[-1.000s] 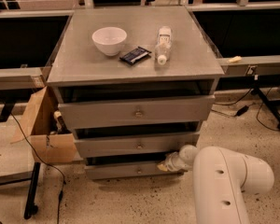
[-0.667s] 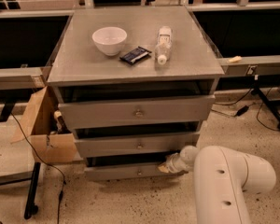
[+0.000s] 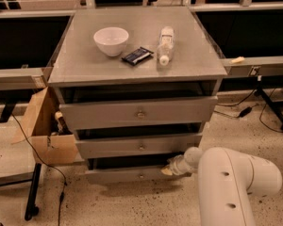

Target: Open bottom drawer

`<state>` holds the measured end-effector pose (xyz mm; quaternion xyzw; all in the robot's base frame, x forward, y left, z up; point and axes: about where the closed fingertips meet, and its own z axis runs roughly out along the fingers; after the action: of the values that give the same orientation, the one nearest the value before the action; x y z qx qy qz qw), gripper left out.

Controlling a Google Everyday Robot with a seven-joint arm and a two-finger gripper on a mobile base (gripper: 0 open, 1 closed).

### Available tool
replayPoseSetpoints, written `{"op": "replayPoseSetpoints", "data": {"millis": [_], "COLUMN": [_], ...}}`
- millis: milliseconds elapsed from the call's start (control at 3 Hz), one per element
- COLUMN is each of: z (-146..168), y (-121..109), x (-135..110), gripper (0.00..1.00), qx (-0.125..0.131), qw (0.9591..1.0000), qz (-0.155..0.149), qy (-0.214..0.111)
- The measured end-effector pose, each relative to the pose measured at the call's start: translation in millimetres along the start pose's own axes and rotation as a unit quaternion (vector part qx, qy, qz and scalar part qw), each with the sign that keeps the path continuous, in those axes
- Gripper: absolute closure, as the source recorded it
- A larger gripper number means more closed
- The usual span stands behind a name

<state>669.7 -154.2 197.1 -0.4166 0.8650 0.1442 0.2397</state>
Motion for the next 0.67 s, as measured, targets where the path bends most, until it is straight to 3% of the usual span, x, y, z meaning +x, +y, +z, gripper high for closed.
{"op": "replayPoseSetpoints", "data": {"millis": [667], "z": [-7], "y": [-3], "x": [11], "gripper": [0.13], "qx": [-0.002], "qw": [0.9999], "qz": [-0.009], "qy": [0.010]}}
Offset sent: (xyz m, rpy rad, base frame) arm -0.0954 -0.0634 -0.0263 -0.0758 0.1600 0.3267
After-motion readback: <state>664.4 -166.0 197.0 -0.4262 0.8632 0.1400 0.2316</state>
